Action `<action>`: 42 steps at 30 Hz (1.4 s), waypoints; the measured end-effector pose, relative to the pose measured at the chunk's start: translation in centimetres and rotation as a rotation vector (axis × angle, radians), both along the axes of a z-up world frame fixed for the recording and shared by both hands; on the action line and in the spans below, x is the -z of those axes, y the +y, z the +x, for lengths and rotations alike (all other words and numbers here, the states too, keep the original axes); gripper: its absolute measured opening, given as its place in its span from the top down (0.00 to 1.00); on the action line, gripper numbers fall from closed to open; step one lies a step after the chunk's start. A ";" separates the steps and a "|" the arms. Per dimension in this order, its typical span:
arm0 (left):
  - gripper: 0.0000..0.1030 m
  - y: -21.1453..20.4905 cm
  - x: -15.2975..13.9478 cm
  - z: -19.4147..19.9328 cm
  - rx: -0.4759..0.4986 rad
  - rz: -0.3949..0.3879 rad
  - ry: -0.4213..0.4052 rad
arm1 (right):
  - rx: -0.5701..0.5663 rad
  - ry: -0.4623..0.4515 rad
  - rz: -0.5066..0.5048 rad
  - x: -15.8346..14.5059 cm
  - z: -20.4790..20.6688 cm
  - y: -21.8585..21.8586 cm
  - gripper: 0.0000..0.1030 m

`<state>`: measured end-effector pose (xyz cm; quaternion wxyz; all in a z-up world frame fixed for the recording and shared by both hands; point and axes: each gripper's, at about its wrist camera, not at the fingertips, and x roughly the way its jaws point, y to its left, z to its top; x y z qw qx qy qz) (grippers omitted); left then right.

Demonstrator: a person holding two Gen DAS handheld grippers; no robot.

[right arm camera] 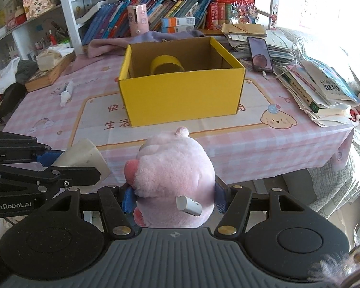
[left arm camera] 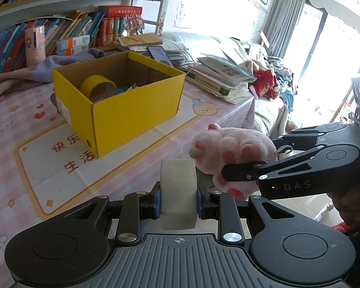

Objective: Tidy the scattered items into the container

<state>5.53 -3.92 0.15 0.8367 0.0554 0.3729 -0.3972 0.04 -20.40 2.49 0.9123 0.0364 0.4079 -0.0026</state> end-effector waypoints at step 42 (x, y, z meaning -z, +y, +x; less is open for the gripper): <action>0.75 -12.2 1.7 21.8 -0.326 0.229 -0.072 | -0.339 -0.197 0.007 -0.9 29.7 -8.6 0.42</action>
